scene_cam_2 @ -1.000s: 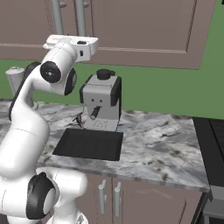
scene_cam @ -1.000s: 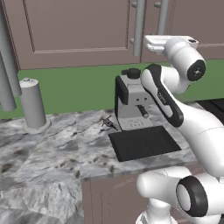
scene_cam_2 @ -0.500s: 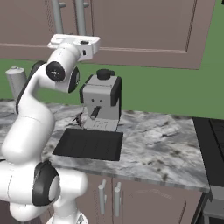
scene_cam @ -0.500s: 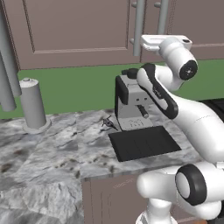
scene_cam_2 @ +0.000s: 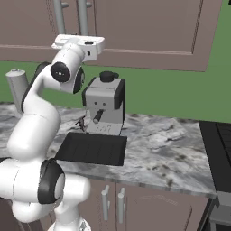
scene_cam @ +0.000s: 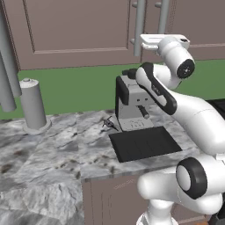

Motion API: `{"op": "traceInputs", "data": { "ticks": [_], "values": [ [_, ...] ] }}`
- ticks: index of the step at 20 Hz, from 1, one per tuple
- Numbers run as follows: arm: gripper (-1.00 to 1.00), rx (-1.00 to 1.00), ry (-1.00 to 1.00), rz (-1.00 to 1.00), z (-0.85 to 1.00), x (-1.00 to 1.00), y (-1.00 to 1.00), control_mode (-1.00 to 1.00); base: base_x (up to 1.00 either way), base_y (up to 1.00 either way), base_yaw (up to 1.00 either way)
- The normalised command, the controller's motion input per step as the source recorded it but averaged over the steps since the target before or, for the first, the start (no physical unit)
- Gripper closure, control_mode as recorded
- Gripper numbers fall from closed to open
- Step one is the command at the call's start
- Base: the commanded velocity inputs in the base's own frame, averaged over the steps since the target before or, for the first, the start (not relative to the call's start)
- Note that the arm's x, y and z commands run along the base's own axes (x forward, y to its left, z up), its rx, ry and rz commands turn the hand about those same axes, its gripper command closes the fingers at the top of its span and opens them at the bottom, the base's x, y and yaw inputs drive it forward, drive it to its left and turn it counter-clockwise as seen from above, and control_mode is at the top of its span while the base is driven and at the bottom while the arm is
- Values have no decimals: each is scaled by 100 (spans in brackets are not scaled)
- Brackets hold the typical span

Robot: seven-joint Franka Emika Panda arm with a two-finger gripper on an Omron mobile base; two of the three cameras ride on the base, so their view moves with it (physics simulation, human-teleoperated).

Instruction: Pick the pan from the cabinet and place it on the stove. Then turn on the stove burner for the pan.

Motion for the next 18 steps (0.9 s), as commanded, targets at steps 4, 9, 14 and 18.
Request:
{"op": "traceInputs", "data": {
  "ticks": [4, 9, 14, 18],
  "values": [
    [100, 0, 0, 0, 0, 9, 4, -100, 0, 0, 0],
    [100, -2, 5, 0, -5, 1, 1, -100, 0, 0, 0],
    [100, -3, 10, 0, -3, -2, -10, -100, 0, 0, 0],
    [100, 0, 9, 0, 0, -29, -45, -100, 0, 0, 0]
  ]
}}
